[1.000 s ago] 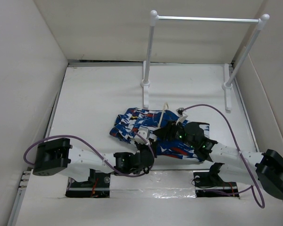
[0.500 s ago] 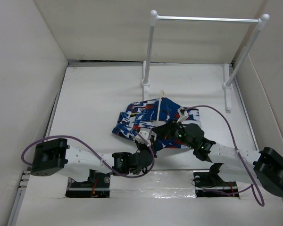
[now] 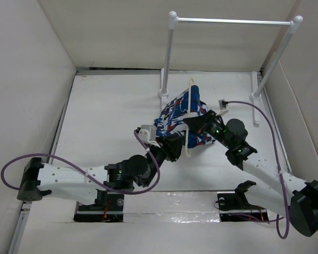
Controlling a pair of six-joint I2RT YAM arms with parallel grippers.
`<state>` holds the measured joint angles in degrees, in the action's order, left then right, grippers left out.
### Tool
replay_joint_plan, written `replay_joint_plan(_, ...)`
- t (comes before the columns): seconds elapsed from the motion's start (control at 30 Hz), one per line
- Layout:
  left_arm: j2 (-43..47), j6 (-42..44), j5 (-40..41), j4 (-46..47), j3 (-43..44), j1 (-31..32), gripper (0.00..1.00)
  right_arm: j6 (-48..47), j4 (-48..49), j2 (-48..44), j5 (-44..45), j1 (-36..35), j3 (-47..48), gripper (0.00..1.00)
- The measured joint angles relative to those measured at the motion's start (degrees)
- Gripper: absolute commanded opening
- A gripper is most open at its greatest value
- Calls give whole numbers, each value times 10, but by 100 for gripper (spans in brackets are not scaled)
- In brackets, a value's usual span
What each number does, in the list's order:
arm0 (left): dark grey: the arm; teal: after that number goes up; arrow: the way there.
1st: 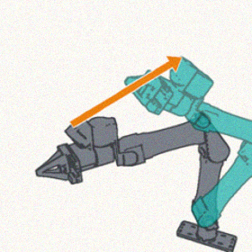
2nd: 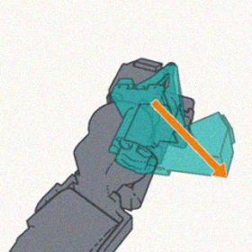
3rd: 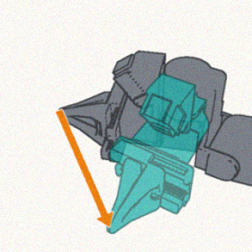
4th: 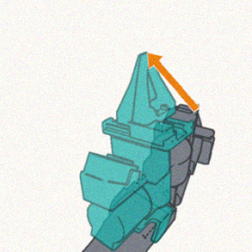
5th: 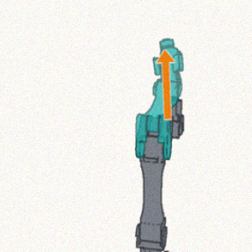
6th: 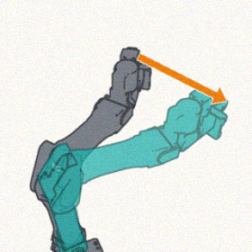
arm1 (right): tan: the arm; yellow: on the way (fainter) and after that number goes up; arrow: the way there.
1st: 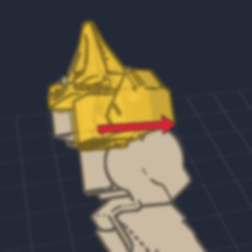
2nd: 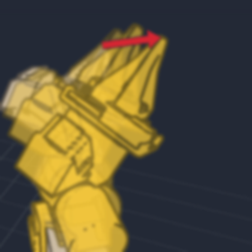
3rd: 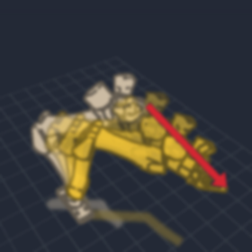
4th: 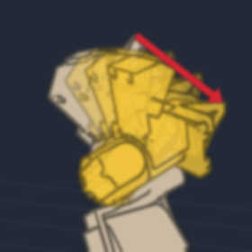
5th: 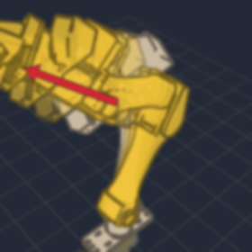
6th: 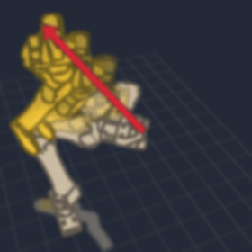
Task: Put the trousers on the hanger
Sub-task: Place the trousers on the hanger, then place the hanger at the clothesline.
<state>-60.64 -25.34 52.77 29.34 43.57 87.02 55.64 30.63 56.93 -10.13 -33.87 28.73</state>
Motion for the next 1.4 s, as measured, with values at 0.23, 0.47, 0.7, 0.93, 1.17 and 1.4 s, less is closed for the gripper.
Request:
replay_joint_plan(0.23, 75, 12, 8, 3, 12, -2, 33, 31, -45, 20, -82, 129, 72, 0)
replay_joint_plan(0.47, 108, -33, 6, -52, 9, -13, 33, 75, -36, 92, -134, 242, 179, 0)
replay_joint_plan(0.7, 115, -88, 6, -108, -9, -13, 32, 125, -16, 183, -173, 316, 283, 0)
replay_joint_plan(0.93, 122, -127, 6, -138, -27, -16, 32, 160, -7, 269, -200, 342, 378, 0)
replay_joint_plan(1.17, 125, -168, 6, -156, -54, -17, 32, 175, -23, 337, -221, 359, 488, 0)
replay_joint_plan(1.4, 133, -203, 6, -185, -73, -17, 31, 187, -31, 384, -234, 377, 557, 0)
